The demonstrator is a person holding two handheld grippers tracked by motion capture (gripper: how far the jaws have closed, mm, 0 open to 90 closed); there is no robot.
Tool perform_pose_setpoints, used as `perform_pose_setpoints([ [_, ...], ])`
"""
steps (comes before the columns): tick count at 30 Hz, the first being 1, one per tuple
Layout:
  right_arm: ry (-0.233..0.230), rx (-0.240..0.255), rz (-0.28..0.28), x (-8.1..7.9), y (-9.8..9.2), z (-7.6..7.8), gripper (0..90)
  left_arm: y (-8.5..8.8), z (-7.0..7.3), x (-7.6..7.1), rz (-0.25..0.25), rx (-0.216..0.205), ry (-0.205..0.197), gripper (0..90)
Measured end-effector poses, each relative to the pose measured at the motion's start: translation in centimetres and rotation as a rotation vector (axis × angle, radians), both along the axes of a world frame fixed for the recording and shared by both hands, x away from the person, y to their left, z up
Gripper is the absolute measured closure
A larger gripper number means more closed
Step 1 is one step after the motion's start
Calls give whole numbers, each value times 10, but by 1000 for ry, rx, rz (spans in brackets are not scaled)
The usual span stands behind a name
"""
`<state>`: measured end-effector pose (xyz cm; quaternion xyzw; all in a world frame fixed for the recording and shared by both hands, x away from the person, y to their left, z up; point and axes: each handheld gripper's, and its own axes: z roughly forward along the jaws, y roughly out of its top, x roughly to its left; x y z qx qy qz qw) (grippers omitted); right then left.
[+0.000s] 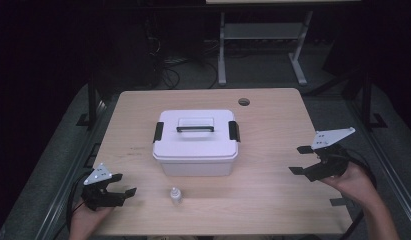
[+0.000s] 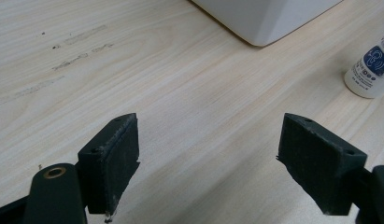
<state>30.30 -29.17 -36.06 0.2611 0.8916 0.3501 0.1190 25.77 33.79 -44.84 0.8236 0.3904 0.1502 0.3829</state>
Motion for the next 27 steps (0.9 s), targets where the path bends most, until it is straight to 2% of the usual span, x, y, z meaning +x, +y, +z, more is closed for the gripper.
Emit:
perform_pose_setpoints([
  [6, 1, -24, 36, 9, 11, 16, 249, 1, 0, 0, 4, -5, -2, 201],
  [18, -3, -60, 94, 24, 31, 36, 253, 2, 0, 0, 0, -5, -4, 201],
  [27, -6, -63, 117, 32, 42, 46, 253, 2, 0, -1, -3, 4, -2, 201],
])
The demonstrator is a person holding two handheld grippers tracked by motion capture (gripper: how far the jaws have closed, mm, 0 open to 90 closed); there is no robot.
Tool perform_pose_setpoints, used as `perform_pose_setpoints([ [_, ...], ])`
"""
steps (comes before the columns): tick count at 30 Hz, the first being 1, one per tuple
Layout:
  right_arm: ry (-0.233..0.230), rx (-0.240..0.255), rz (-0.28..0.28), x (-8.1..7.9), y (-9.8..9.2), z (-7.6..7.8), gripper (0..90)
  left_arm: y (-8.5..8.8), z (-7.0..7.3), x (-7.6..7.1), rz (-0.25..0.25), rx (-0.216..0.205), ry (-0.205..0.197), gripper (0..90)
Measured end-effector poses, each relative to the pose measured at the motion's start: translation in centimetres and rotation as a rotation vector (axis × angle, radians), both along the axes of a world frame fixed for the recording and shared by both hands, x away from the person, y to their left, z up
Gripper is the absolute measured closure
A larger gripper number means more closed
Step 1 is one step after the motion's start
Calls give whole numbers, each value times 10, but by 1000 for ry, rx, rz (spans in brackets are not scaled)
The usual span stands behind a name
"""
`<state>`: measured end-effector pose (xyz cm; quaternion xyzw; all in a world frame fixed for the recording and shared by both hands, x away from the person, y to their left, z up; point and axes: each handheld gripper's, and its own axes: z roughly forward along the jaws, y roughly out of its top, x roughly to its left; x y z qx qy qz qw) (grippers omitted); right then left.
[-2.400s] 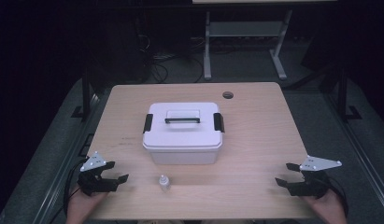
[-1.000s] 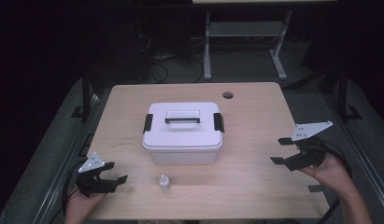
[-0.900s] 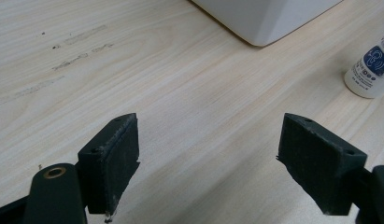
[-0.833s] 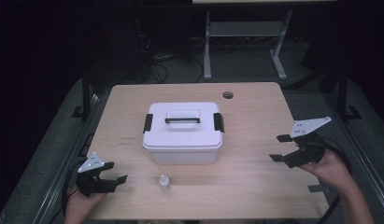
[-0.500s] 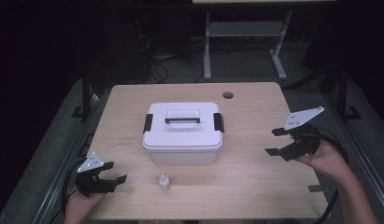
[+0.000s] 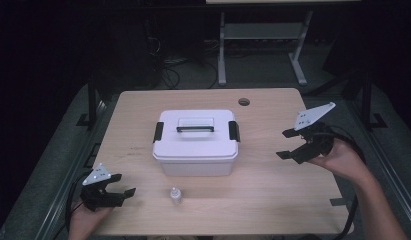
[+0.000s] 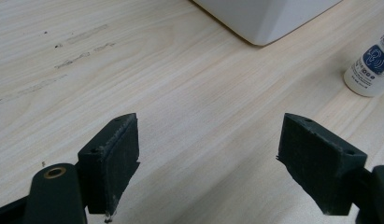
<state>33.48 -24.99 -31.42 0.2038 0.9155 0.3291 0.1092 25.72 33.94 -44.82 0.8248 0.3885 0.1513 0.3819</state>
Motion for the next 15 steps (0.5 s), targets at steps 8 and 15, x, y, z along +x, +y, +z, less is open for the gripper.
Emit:
perform_pose_setpoints([
  [8, -4, -19, 27, 8, 10, 9, 254, 1, 0, 0, 5, -7, 1, 201],
  [15, -3, -35, 49, 14, 19, 16, 254, 1, 0, 0, 4, -7, -1, 201],
])
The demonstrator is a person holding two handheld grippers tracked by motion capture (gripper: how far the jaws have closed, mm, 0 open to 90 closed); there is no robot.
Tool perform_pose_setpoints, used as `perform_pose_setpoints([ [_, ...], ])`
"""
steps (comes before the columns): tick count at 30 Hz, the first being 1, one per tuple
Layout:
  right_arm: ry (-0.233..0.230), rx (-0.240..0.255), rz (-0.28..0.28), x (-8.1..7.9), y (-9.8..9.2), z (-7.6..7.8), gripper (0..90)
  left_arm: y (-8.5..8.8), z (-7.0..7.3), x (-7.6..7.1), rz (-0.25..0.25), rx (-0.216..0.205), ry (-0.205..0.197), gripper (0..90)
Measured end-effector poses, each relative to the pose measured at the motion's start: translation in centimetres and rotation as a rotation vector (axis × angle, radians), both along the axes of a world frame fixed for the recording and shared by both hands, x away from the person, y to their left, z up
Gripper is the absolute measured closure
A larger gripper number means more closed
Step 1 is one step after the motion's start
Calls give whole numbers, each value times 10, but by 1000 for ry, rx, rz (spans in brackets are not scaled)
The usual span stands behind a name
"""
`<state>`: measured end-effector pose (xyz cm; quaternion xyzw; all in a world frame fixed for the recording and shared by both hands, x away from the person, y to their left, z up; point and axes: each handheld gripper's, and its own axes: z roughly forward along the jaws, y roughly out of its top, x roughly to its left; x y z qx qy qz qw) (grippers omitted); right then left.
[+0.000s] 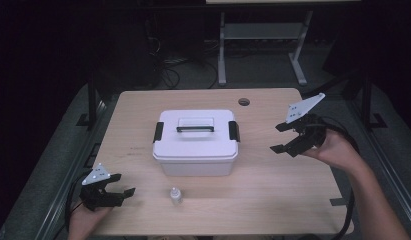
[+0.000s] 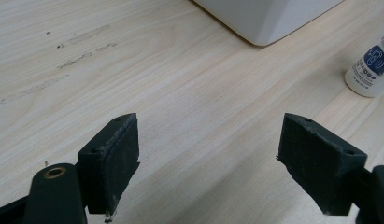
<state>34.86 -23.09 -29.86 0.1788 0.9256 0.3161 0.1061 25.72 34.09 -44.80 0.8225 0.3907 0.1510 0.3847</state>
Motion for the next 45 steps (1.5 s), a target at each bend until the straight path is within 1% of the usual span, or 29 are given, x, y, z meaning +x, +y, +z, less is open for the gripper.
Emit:
perform_pose_setpoints([
  [4, -1, -6, 14, 2, 5, 3, 254, 0, 0, 0, 1, 0, -3, 201],
  [5, 6, -10, 14, 3, 7, 4, 254, 0, 0, 0, 3, -1, -3, 201],
  [18, -4, -19, 61, 11, 29, 18, 254, 3, 1, 0, 4, 3, -4, 201],
  [27, 0, -29, 85, 16, 43, 24, 255, 3, 1, 0, 4, -7, -7, 201],
  [30, 0, -23, 93, 18, 48, 25, 256, 4, 2, 0, 3, -8, -7, 201],
  [37, -6, -29, 120, 24, 62, 31, 256, 3, 2, 0, 2, -7, -7, 201],
  [38, -9, -24, 125, 25, 64, 32, 258, 3, 2, 0, 2, -7, -7, 201],
  [39, -2, -19, 128, 26, 66, 33, 258, 3, 2, 0, 1, -7, -7, 201],
  [41, -6, -28, 136, 28, 70, 35, 259, 3, 1, 0, 0, -7, -7, 201],
  [45, -6, -24, 147, 31, 76, 38, 266, 3, 1, 0, -2, -10, -6, 201],
])
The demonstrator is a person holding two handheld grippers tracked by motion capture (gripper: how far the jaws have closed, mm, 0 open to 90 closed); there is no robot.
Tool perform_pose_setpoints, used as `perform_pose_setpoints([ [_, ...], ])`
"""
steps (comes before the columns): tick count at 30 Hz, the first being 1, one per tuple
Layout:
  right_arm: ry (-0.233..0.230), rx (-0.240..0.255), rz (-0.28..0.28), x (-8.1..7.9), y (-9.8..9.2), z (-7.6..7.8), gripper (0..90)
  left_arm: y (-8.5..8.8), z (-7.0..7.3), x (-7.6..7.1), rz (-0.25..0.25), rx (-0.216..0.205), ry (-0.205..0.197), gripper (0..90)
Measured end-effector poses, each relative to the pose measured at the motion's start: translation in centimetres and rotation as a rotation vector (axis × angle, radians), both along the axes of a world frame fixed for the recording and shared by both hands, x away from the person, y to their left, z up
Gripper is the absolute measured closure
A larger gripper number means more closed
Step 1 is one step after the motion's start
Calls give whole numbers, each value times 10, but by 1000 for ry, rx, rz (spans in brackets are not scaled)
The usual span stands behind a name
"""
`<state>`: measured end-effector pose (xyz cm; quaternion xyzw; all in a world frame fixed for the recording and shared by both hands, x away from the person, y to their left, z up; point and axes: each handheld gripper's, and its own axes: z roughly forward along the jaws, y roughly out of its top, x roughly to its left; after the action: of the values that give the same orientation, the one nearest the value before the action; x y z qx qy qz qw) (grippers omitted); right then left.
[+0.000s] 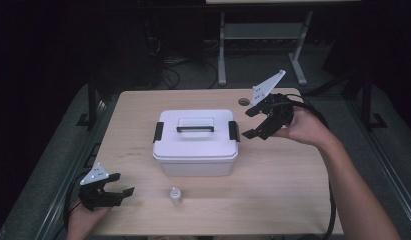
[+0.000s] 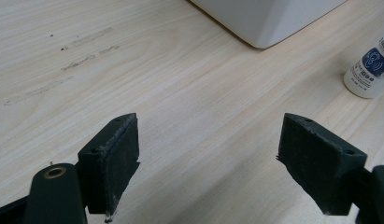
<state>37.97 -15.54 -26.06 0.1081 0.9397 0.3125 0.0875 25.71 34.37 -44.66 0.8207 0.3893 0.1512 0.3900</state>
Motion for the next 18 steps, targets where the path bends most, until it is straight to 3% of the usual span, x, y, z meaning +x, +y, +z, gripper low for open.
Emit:
perform_pose_setpoints([
  [18, -12, -13, 82, 13, 38, 12, 283, 2, 0, 0, -1, -10, 2, 201],
])
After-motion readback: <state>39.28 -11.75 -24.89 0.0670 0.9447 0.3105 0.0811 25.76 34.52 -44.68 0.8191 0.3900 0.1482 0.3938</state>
